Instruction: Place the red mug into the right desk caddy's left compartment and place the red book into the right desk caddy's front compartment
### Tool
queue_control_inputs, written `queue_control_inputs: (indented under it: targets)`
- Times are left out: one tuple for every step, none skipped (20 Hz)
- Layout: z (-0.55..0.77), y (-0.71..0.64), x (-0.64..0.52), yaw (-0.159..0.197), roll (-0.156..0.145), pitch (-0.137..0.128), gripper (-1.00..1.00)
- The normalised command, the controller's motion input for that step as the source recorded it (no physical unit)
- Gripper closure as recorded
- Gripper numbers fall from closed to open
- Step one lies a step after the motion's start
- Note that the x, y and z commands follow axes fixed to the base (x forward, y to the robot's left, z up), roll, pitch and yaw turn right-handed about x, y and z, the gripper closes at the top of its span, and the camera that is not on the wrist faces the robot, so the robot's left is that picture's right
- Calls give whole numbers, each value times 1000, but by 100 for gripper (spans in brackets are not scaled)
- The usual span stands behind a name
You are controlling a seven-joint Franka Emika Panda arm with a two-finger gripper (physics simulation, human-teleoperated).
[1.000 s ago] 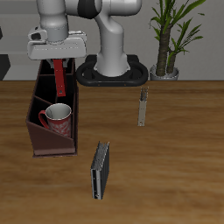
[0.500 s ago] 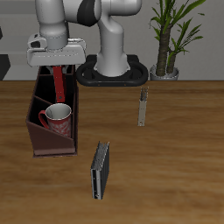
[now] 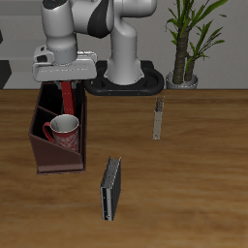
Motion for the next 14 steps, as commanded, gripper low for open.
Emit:
queue_control_inputs:
  targets:
    - [-134, 0, 54, -15, -4, 7, 100]
    - [-166, 60, 73, -9, 2, 16, 100]
    - [-120, 15, 50, -3, 11, 15, 100]
    - [-34, 27, 24, 0, 0, 0, 100]
    - [-178, 30, 64, -16, 13, 13, 100]
    - [-120, 12, 37, 2, 6, 12, 100]
    - [-116, -4, 24, -7, -4, 11, 100]
    - [-213, 11, 40, -4, 14, 22, 100]
    - [-197, -22, 38, -2, -6, 23, 100]
    - [-257, -65, 61, -30, -22, 31, 100]
    - [-241, 26, 13, 15, 19, 33, 100]
    - [-221, -29, 41, -5, -1, 35, 100]
    - [-171, 31, 37, 23, -15, 16, 100]
    - [-200, 44, 27, -1, 34, 46, 100]
